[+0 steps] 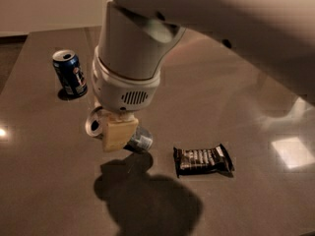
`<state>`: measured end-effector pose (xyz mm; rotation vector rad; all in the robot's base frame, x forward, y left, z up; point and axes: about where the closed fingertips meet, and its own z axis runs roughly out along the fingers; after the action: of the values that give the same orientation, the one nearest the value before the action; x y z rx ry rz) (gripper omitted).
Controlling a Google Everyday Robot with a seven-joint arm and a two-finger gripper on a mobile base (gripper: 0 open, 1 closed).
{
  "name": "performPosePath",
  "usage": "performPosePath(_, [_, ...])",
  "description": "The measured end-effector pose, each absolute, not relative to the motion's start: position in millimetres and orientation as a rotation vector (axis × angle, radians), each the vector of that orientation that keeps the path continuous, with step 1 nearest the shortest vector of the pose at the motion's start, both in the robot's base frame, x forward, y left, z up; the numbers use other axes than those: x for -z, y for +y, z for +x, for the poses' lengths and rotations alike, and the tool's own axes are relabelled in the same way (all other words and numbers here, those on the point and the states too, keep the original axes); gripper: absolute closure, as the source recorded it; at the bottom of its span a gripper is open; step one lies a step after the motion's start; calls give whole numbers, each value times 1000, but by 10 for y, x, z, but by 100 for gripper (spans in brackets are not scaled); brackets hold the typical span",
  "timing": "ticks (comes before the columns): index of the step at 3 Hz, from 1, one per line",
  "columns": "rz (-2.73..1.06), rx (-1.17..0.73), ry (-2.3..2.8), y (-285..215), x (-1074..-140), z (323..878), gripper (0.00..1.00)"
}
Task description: Knock redbull can over
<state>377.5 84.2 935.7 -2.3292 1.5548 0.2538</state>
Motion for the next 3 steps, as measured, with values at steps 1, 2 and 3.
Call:
performPosePath(1, [-2413, -147, 1581, 784, -9178, 3865, 100])
performPosePath(2, [-2461, -47, 1591, 762, -9043, 3940, 100])
performPosePath(3, [-2499, 64, 1578, 747, -8944, 4028, 79])
